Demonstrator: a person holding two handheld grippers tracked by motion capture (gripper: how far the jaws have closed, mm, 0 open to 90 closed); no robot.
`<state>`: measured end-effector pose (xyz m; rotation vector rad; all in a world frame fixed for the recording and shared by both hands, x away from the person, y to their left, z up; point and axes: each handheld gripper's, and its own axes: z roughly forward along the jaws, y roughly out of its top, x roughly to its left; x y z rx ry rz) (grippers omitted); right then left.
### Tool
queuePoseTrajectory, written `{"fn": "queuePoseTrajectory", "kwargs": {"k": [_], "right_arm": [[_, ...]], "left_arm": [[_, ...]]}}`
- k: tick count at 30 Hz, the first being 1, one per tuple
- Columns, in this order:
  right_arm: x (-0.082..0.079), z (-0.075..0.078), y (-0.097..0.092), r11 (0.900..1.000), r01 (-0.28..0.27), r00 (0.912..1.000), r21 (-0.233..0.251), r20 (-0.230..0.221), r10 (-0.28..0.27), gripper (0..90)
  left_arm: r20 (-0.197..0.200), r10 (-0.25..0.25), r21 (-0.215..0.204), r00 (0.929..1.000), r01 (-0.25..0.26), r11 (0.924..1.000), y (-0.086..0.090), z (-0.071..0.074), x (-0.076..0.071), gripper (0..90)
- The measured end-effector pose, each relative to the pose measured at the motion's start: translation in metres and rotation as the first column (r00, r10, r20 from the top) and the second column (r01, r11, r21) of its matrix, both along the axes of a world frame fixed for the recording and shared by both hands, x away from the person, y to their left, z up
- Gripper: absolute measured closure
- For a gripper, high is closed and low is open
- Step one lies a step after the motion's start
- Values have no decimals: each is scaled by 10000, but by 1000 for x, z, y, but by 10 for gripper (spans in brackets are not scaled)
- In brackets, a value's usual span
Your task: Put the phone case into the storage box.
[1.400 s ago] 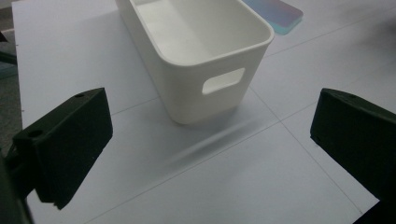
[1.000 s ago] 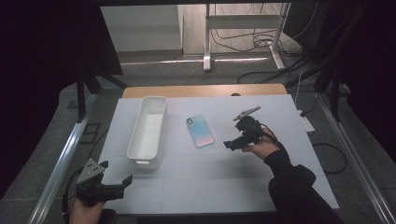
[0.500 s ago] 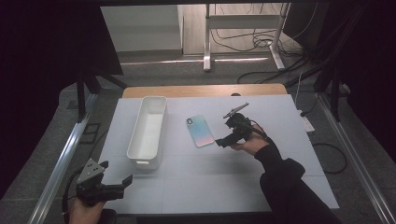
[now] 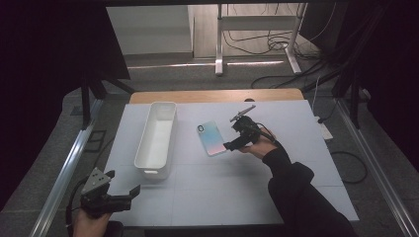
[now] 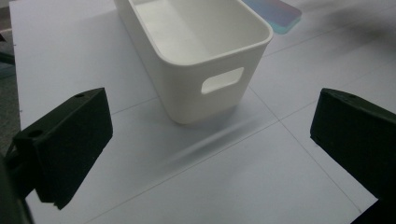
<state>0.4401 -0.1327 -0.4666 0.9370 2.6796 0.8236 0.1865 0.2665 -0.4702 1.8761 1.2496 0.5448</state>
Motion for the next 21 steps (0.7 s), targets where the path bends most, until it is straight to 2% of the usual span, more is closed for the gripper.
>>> {"fn": "queuePoseTrajectory", "kwargs": {"k": [2,7,9,13,16,17,18,21], "right_arm": [[1,0,1,10000,-8,10000,22,26,8,145],[5,-1,4,9998,-139,9999,133,2,139,377],[7,-1,7,9998,-212,9998,-41,67,213,481],[9,-1,11,9988,-422,9991,-246,50,423,636],[12,-2,12,9986,-456,9988,-274,-171,451,765],[12,-2,12,9986,-456,9988,-274,-171,451,765],[14,-3,12,9986,-478,9983,-227,-337,471,883],[16,-6,13,9987,-429,9975,-287,-568,412,896]], "left_arm": [[-1,4,-4,10000,-4,10000,0,0,0,0],[-1,5,-8,10000,-5,10000,0,0,0,0],[0,1,-10,10000,-1,10000,0,0,0,0],[2,0,-2,10000,0,10000,0,0,0,0],[-3,-7,0,10000,7,10000,0,0,0,0],[-3,-7,0,10000,7,10000,0,0,0,0],[-1,-3,4,10000,3,10000,0,0,0,0],[7,-3,2,10000,3,10000,0,0,0,0]]}}
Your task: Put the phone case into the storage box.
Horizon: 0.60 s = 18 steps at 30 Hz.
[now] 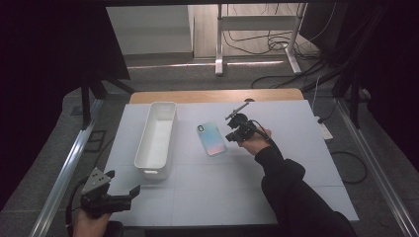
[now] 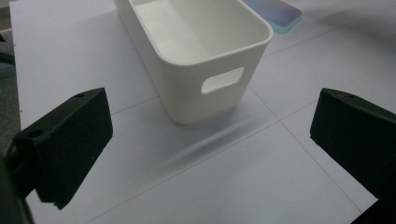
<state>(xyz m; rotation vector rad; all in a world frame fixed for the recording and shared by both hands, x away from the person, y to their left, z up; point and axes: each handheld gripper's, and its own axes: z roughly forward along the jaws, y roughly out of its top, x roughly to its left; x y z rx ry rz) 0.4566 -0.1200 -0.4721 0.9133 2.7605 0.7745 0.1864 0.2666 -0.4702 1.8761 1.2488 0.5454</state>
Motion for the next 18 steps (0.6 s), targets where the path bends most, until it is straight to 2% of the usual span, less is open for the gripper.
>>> {"fn": "queuePoseTrajectory", "kwargs": {"k": [4,8,18], "right_arm": [[0,-5,2,9999,-117,9998,-37,-180,116,896],[-2,-8,9,9994,-291,9993,168,-240,295,895],[-10,-15,36,9942,-998,9947,408,-205,1007,896]], "left_arm": [[2,-2,8,10000,2,10000,0,0,0,0],[7,10,22,10000,-10,10000,0,0,0,0],[-4,14,33,10000,-14,10000,-1,0,0,0]]}}
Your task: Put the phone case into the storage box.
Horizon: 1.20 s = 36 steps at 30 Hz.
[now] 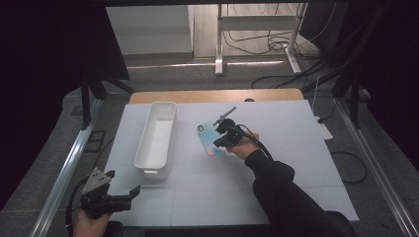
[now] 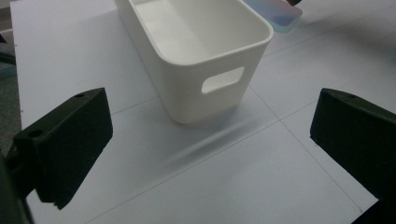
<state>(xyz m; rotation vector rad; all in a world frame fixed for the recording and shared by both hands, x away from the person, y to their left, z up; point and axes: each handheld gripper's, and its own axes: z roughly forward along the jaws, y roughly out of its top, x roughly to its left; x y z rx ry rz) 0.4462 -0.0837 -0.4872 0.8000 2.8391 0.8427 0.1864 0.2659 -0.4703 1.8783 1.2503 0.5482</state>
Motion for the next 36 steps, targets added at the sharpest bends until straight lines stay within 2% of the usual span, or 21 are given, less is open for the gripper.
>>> {"fn": "queuePoseTrajectory", "kwargs": {"k": [11,17,29,36], "right_arm": [[-9,-11,30,9983,-568,9983,110,-156,570,895],[-12,-20,40,9972,-751,9969,-69,-248,749,895],[-8,-23,33,9975,-589,9981,-383,-200,582,895],[0,-21,22,9983,-293,9995,-502,-124,287,895]], "left_arm": [[7,-7,47,10000,7,10000,0,0,0,0],[13,-12,54,10000,11,10000,0,0,0,0],[17,-25,50,10000,24,10000,0,0,0,0],[17,-22,42,10000,22,10000,0,0,0,0]]}}
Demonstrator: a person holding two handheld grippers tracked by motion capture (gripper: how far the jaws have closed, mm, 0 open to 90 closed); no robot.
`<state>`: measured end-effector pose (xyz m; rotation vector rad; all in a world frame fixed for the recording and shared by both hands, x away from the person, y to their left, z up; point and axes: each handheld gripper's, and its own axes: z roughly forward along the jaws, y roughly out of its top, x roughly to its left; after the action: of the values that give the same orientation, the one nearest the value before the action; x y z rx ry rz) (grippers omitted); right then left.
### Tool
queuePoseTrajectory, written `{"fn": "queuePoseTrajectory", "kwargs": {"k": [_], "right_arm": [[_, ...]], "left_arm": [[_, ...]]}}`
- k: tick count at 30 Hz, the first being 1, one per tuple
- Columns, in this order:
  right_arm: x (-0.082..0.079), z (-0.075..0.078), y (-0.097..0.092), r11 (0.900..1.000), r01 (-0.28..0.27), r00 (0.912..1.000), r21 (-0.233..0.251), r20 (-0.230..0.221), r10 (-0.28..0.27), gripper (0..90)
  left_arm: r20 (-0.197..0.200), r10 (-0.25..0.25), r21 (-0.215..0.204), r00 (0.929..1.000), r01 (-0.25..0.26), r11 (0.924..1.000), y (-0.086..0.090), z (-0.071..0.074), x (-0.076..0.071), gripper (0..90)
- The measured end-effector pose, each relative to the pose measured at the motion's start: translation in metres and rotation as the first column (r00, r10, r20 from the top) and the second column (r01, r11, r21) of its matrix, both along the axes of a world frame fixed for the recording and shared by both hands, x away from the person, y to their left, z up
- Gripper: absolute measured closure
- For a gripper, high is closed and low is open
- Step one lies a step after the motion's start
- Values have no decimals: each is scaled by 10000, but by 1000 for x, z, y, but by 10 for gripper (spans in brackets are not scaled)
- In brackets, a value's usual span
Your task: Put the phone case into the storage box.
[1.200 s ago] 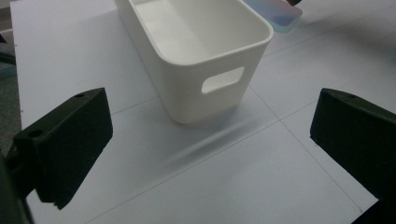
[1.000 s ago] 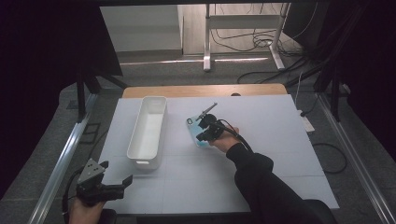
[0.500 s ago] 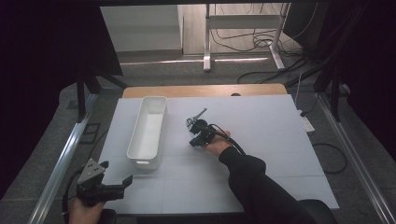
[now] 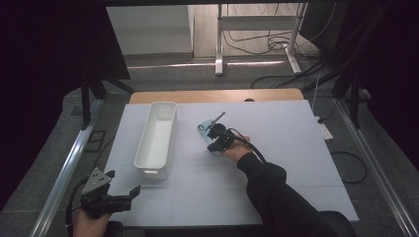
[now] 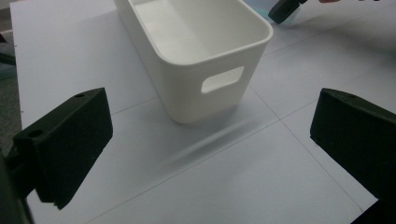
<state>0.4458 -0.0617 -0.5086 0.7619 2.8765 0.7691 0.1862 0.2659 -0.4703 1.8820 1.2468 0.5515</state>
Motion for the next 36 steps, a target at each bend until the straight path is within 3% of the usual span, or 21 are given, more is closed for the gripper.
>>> {"fn": "queuePoseTrajectory", "kwargs": {"k": [7,16,23,24,25,26,29,36], "right_arm": [[6,1,-7,9996,273,9996,-89,51,-273,896],[1,9,-5,9999,140,9998,39,148,-141,882],[2,18,-10,9989,446,9978,-137,495,-439,630],[2,18,-10,9989,446,9978,-137,495,-439,630],[4,19,-13,9985,549,9972,-71,506,-545,527],[4,19,-13,9985,549,9972,-71,506,-545,527],[6,20,-17,9966,816,9944,-138,680,-805,368],[13,19,-24,9913,1288,9898,-267,646,-1268,172]], "left_arm": [[-3,-2,0,10000,2,10000,0,0,0,0],[7,-10,30,10000,10,10000,0,0,0,0],[18,-17,91,10000,17,10000,-1,0,0,0],[18,-17,91,10000,17,10000,-1,0,0,0],[27,-26,109,10000,25,9999,-1,0,0,0],[27,-26,109,10000,25,9999,-1,0,0,0],[27,-42,152,10000,41,9999,-2,0,0,0],[36,-46,178,10000,45,9998,-2,0,0,0]]}}
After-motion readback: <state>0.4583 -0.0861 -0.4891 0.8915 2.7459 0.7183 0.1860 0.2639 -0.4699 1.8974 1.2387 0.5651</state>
